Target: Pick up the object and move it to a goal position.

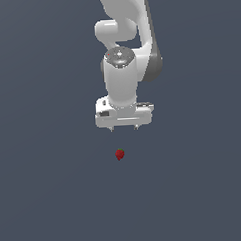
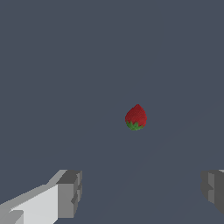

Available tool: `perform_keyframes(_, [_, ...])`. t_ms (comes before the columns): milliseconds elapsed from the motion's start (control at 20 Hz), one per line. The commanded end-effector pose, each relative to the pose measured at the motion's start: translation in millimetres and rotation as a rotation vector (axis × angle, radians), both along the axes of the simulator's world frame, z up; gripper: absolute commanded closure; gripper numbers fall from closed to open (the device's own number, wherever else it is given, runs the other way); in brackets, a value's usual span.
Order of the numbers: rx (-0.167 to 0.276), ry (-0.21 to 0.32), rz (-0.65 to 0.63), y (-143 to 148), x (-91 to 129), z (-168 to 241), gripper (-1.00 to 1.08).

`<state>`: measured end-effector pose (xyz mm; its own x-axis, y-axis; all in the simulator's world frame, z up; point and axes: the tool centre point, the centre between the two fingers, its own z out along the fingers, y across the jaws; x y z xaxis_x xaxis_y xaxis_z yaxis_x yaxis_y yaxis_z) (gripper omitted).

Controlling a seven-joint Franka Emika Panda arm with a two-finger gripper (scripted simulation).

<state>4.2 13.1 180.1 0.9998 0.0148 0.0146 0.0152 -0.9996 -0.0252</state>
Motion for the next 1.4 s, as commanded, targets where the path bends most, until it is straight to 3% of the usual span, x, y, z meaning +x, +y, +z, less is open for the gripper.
perform_keyframes(0, [0.000, 0.000, 0.000, 0.0, 0.0, 0.0, -0.92])
perform_keyframes(800, [-0.023, 0.005, 0.000, 3.8, -5.0, -0.6, -0.92])
perform_keyframes(1350, [-0.016, 0.011, -0.143, 0.2, 3.1, -17.4, -0.92])
